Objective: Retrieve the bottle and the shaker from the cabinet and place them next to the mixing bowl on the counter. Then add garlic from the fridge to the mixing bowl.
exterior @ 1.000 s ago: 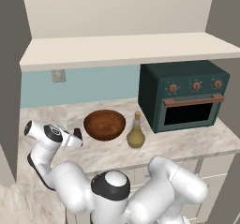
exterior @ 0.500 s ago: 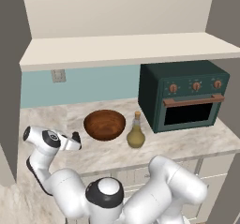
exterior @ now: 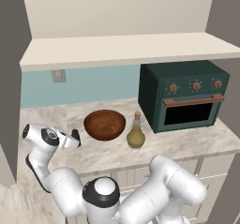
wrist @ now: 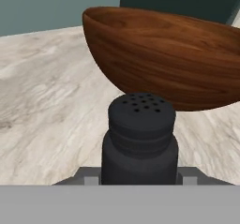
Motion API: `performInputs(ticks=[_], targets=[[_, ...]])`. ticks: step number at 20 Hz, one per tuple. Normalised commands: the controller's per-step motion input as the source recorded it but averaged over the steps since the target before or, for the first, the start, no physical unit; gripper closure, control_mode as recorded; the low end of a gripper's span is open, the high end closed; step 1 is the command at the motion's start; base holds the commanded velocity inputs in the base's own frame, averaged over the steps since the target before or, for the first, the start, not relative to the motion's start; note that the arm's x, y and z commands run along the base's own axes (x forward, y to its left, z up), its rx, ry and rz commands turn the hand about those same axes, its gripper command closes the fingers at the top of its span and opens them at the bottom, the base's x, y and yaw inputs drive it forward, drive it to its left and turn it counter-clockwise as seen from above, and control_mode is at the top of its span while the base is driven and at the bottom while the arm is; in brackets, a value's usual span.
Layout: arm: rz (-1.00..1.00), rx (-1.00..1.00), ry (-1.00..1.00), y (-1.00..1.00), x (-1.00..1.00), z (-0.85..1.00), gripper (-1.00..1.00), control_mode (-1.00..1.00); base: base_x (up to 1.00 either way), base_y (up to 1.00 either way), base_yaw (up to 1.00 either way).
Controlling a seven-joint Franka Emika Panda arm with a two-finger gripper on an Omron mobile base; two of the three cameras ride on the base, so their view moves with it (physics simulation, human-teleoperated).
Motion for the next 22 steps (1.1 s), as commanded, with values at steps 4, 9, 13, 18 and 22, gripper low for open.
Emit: performInputs(ticks=[4, 9, 13, 18, 22], targets=[[-0.03, 0.00, -0.13, 0.00, 0.13, -0.25, 1.00, -1.00, 0.00, 0.00, 0.00], [-0.03, 0.02, -0.14, 0.00, 0.12, -0.23, 1.00, -1.00, 0.00, 0.00, 0.00], [-0.04, 0.03, -0.03, 0.00, 0.08, 0.00, 1.00, -1.00, 0.00, 0.00, 0.00], [-0.01, 0.00, 0.00, 0.00, 0.00, 0.00, 1.00, -1.00, 0.00, 0.00, 0.00], [0.00, 0.00, 0.00, 0.00, 0.00, 0.00, -1.00, -1.00, 0.00, 0.00, 0.00]])
